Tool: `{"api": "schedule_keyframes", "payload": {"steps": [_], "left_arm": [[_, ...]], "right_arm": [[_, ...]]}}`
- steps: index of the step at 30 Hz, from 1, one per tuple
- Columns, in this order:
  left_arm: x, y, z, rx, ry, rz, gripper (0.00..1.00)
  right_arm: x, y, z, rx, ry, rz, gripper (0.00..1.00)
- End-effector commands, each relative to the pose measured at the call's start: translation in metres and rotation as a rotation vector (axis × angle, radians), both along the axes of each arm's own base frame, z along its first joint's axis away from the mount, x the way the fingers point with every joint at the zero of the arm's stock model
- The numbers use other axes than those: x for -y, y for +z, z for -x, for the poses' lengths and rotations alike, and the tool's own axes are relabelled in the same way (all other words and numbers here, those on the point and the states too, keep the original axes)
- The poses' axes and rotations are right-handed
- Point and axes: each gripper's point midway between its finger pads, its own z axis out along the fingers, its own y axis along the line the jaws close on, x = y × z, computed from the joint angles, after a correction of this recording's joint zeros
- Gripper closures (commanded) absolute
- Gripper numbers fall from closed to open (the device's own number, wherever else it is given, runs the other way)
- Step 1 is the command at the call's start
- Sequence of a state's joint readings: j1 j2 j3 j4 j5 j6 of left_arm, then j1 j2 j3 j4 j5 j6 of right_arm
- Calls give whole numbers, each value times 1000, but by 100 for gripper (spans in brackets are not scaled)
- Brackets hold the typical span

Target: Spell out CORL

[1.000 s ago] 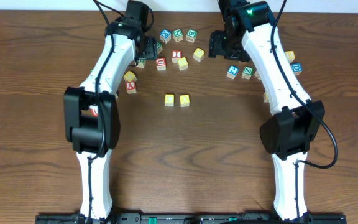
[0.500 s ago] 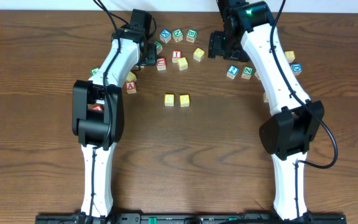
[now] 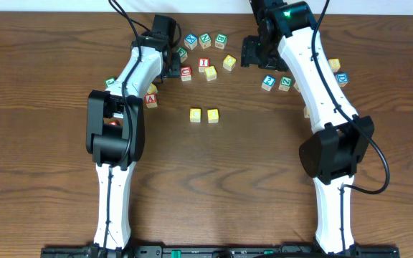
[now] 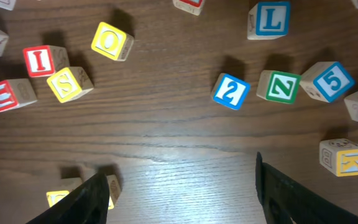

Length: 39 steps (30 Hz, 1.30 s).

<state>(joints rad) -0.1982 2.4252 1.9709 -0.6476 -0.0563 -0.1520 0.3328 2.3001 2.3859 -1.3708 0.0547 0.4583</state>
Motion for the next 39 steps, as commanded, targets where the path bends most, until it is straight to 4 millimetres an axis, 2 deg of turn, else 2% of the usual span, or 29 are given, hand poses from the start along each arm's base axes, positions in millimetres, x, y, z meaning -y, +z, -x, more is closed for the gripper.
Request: {"api": "schedule_keyframes", "payload": {"steps": [1, 3, 5, 6, 14, 21, 30, 36, 39], "left_arm": [[-3, -10, 3, -19, -4, -15, 45], [-3, -10, 3, -20, -4, -15, 51], [-3, -10, 3, -20, -4, -15, 63], [-3, -10, 3, -19, -4, -15, 64], [-3, 0, 1, -2, -4, -11, 66], [-3, 28, -1, 36, -3, -4, 66], [0, 57, 11, 35, -11, -4, 69], [14, 84, 24, 40, -33, 4, 69], [31, 97, 43, 7, 13, 47, 69]], "right_arm": [[1, 2, 1, 10, 12, 33, 29], [1, 2, 1, 11, 12, 33, 29], [0, 3, 1, 14, 12, 32, 28], [0, 3, 1, 14, 12, 32, 28], [0, 3, 0, 17, 11, 31, 28], [6, 3, -1, 13, 1, 33, 28], [10, 3, -5, 25, -10, 40, 28], [38, 4, -15, 34, -68, 33, 26], [56, 8, -20, 42, -105, 30, 25]]}}
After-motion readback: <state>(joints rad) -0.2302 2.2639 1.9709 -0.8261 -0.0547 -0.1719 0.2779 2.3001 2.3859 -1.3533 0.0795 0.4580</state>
